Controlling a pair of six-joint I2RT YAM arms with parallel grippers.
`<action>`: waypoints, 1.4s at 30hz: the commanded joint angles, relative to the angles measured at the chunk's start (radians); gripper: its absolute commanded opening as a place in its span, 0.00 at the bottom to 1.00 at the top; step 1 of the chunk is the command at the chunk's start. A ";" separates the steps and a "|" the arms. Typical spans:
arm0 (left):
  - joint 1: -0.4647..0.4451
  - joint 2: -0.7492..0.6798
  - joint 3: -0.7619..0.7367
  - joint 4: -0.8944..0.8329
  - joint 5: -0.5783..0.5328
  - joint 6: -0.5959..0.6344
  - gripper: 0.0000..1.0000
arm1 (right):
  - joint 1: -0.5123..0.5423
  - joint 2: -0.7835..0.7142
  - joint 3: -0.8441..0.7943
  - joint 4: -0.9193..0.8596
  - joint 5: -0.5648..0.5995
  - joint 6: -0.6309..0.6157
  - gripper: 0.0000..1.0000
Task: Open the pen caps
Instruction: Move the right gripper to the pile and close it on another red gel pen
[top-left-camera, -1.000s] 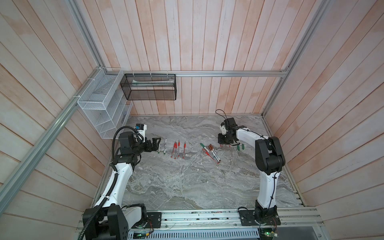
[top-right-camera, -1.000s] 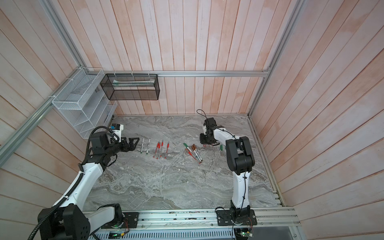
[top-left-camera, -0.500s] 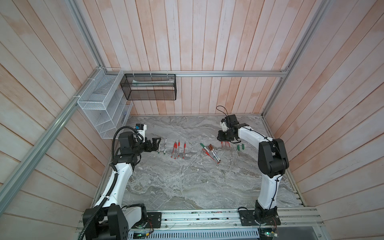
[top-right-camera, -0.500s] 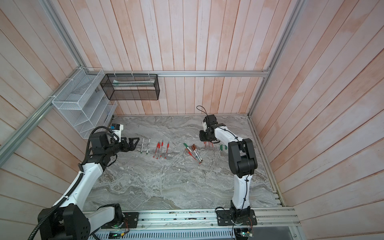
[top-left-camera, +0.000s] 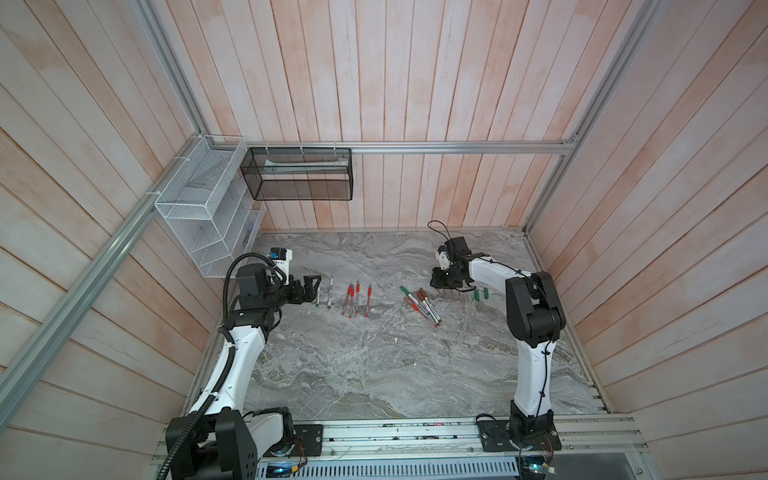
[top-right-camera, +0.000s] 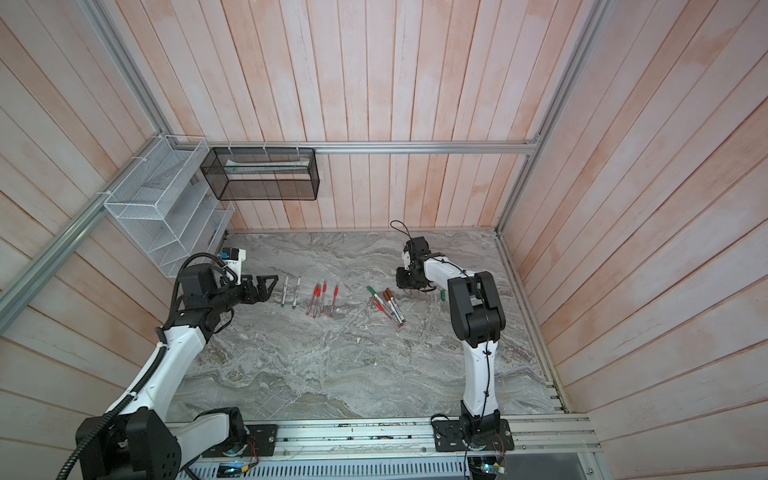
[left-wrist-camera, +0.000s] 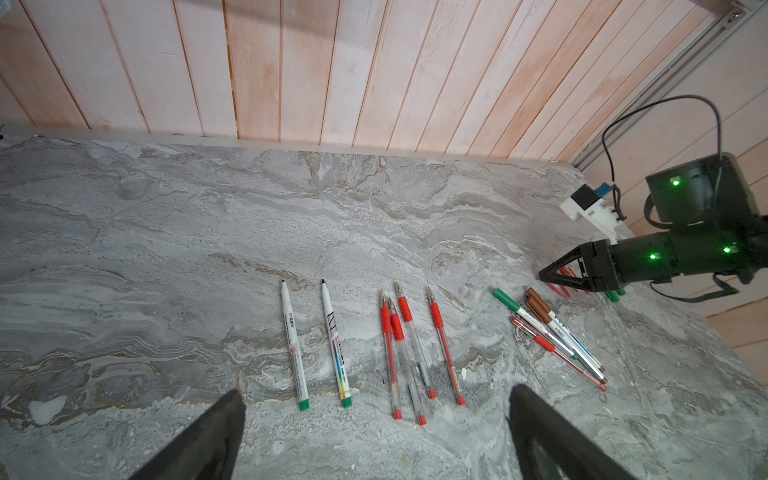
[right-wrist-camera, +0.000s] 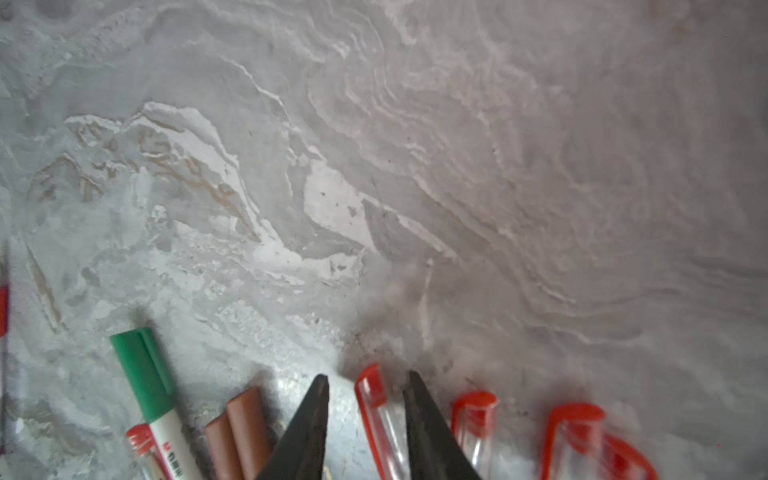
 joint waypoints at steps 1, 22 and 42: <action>0.007 -0.018 -0.001 -0.002 0.011 -0.004 1.00 | 0.004 0.043 -0.010 -0.026 0.008 0.004 0.33; 0.020 -0.026 -0.013 0.011 0.024 -0.006 1.00 | 0.144 -0.232 -0.092 -0.103 0.056 -0.010 0.31; 0.022 -0.024 -0.018 0.027 0.039 -0.021 1.00 | 0.299 -0.056 0.049 -0.211 0.141 -0.076 0.29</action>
